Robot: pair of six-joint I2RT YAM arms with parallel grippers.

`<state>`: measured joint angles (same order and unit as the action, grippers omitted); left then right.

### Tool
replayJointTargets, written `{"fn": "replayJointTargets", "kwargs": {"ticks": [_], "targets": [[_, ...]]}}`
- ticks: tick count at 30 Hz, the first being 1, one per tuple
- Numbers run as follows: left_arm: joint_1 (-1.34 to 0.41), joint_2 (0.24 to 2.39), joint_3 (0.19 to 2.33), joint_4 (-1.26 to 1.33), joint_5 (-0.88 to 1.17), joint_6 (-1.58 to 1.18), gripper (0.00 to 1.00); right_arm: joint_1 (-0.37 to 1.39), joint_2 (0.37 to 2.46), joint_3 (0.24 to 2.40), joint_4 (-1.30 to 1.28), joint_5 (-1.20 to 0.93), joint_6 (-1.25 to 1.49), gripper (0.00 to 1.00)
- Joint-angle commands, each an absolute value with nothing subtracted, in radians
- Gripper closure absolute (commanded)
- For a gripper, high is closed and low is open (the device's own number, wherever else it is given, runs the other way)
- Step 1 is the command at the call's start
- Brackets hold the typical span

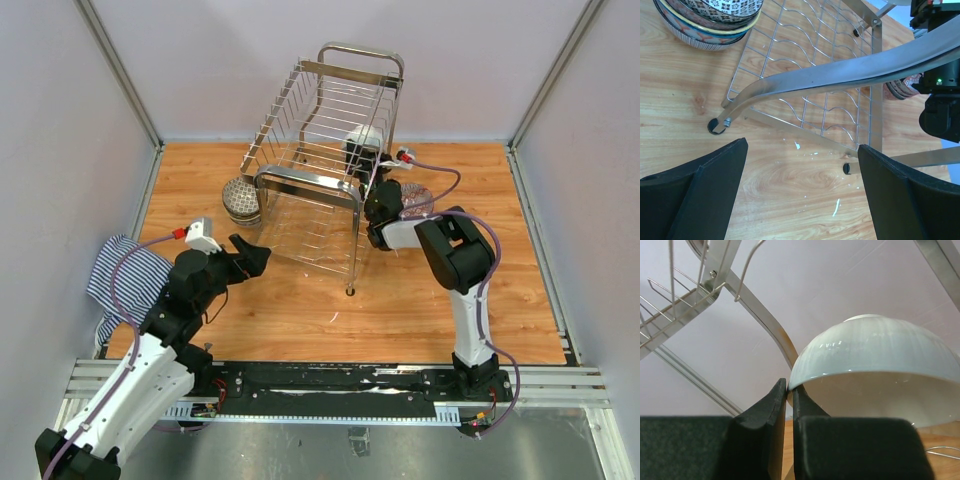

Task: Unload the bowls from the dish rack
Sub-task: Pick up the bowl from the dish rack.

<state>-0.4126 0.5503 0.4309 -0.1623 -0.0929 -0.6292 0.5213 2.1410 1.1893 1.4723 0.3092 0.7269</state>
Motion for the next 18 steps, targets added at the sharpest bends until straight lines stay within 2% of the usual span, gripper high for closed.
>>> {"fn": "replayJointTargets", "kwargs": {"ticks": [1, 18], "targets": [[-0.405, 0.532, 0.471, -0.173, -0.111, -0.626, 0.03, 0.509, 2.048, 1.157, 1.588, 0.286, 0.695, 0.99], [-0.406, 0.487, 0.504, -0.224, -0.112, -0.673, 0.03, 0.491, 1.725, 0.862, 1.583, 0.318, 0.689, 0.99]]}}
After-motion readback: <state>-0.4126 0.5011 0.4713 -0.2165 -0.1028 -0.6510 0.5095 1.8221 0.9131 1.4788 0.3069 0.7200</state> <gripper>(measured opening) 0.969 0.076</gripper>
